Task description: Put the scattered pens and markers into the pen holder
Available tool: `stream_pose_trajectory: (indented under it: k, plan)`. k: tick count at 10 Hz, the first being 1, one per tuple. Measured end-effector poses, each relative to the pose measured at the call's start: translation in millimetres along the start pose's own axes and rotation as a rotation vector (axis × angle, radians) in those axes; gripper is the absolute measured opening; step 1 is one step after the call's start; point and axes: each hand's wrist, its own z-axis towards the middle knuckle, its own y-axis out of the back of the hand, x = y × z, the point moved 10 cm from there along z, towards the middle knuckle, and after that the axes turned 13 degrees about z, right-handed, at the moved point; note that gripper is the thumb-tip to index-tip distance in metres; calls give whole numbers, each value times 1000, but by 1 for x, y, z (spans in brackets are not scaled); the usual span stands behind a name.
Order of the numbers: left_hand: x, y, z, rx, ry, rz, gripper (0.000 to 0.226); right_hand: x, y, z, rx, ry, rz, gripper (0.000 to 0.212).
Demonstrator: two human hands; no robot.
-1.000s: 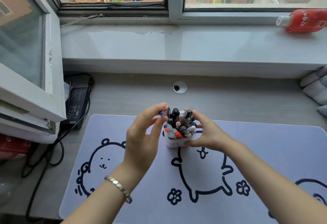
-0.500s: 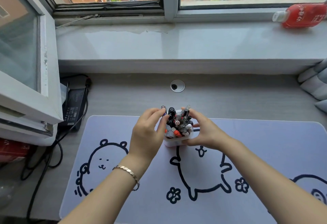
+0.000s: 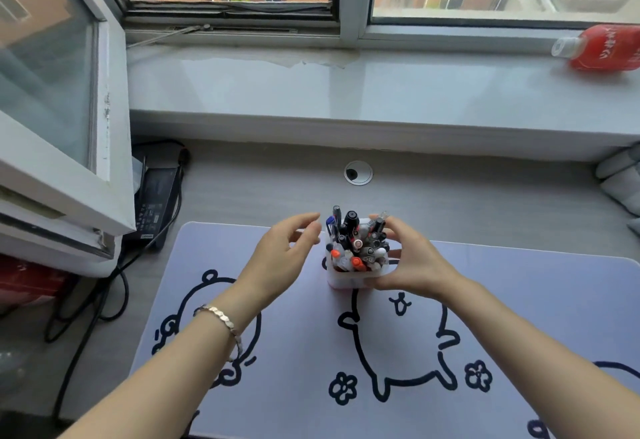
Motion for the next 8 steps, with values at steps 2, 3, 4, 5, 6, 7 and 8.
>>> stream_pose_trajectory:
  k: [2,3,4,5,6,7,8]
  plan:
    - [56,23,-14,-52,133,276,22,35,2,30,-175,106,52,76]
    - [74,19,-20,15,171,347,24,61,-13,61,-170,163,49,74]
    - [83,20,-23,19,192,387,25,75,-37,87,-133,183,-4,74]
    - [90,18,-24,34,199,399,26,74,-58,103,-90,181,-49,72]
    - [94,15,-26,78,211,413,26,62,-65,111,-93,144,-74,75]
    - [92,12,-29,100,200,428,27,46,-63,118,-45,73,-163,99]
    - [87,5,-31,129,198,467,28,30,-56,113,22,-37,-355,118]
